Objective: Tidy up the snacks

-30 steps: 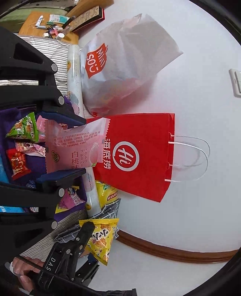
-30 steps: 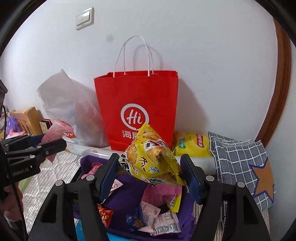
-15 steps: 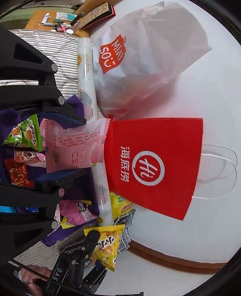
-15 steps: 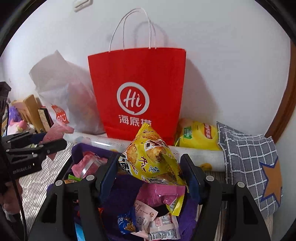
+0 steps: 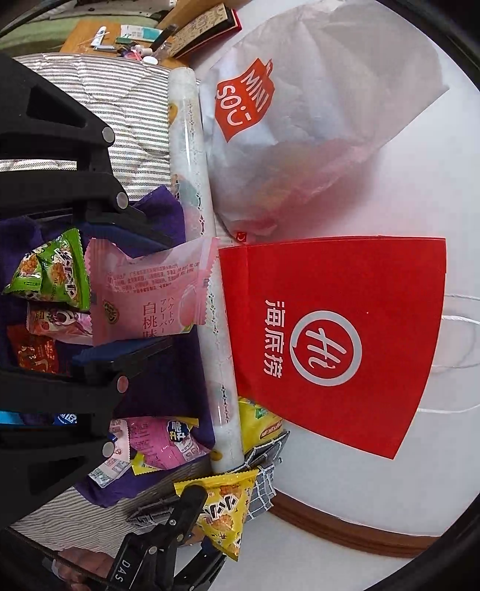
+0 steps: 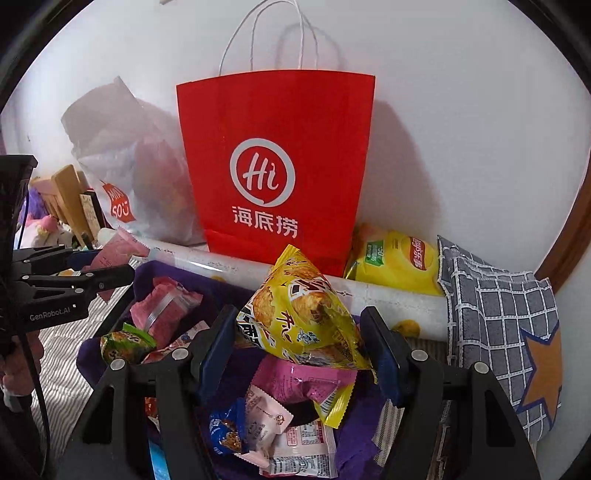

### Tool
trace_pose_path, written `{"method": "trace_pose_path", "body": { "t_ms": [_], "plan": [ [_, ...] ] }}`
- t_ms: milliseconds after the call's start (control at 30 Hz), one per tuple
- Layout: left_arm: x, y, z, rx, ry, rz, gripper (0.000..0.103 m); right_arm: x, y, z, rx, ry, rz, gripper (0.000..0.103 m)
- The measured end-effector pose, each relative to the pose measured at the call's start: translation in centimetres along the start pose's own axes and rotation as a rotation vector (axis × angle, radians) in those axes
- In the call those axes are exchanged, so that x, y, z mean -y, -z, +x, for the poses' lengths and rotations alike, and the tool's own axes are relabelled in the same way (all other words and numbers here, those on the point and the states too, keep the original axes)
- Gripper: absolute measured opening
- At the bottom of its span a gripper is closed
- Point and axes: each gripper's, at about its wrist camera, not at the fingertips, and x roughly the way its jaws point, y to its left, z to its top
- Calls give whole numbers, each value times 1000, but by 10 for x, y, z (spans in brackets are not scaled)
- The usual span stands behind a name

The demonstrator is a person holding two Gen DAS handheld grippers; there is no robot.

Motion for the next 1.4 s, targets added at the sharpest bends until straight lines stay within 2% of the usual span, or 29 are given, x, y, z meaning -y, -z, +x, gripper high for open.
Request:
{"method": "trace_pose_path", "body": {
  "t_ms": [300, 567, 900, 1400],
  "plan": [
    [-3, 2, 9, -29, 5, -17, 43, 1, 2, 9, -25, -46, 8, 67],
    [-3, 4, 23, -85, 7, -23, 43, -19, 11, 36, -109, -92, -45, 67],
    [1, 8, 34, -127, 7, -14, 43, -32, 22, 62, -214, -46, -114, 67],
    [22, 18, 53, -214, 10, 33, 43, -28, 20, 63, -221, -71, -94, 69]
  ]
}}
